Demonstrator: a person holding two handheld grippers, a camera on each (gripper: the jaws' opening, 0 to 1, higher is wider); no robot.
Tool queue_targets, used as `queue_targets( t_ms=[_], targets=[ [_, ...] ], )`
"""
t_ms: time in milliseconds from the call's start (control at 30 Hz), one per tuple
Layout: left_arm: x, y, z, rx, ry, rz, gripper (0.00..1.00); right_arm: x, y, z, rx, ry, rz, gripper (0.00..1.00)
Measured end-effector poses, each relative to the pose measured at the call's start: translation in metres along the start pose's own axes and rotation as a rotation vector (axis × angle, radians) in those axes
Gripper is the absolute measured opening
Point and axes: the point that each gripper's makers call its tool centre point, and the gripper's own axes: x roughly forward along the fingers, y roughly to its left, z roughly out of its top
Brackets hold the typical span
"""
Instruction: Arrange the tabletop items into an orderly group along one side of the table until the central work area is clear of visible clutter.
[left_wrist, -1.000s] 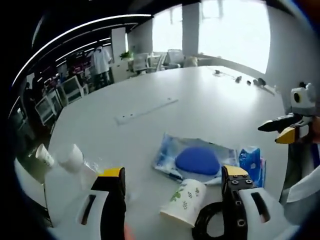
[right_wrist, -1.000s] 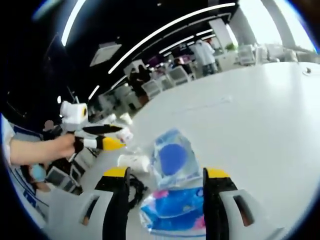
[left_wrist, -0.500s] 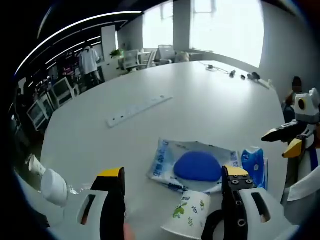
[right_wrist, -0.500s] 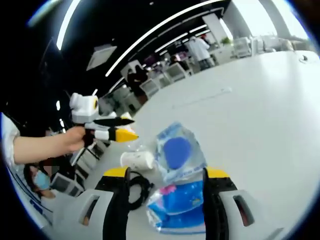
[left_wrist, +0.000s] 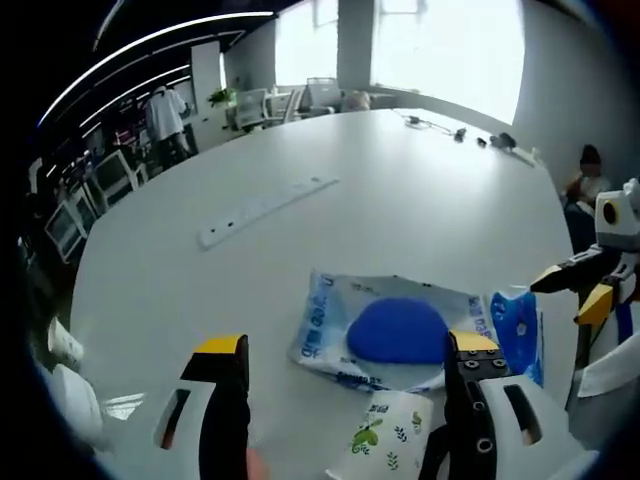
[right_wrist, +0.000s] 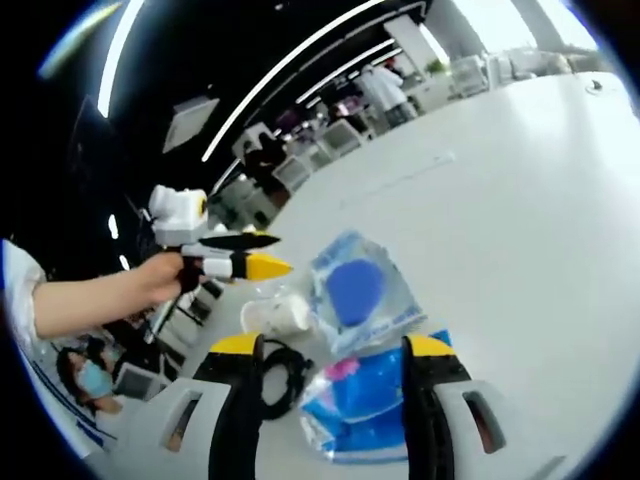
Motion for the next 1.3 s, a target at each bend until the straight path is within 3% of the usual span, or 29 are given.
queue_targets(
  t_ms=[100, 200, 500, 933, 1300],
  targets=[
    [0.005, 0.001, -0.002, -0.010, 0.014, -0.001, 0.77, 0.005, 0.005, -0.001, 0.030, -0.005, 0.009, 0.52],
    [0.010, 0.004, -0.007, 0.060, 0.057, 0.014, 0.74, 0.011, 0.007, -0.004, 0.051, 0.001, 0.009, 0.52],
    [0.026, 0.006, -0.010, 0.023, 0.077, -0.014, 0.74, 0.023, 0.013, -0.014, 0.066, 0.041, 0.021, 0.52],
    [0.047, 0.020, -0.009, -0.030, 0.095, -0.017, 0.70, 0.033, -0.007, -0.021, 0.134, 0.063, -0.055, 0.52],
    [0.060, 0.025, -0.010, -0.087, 0.093, -0.033, 0.68, 0.046, -0.010, -0.011, 0.193, 0.041, -0.079, 0.52]
  ],
)
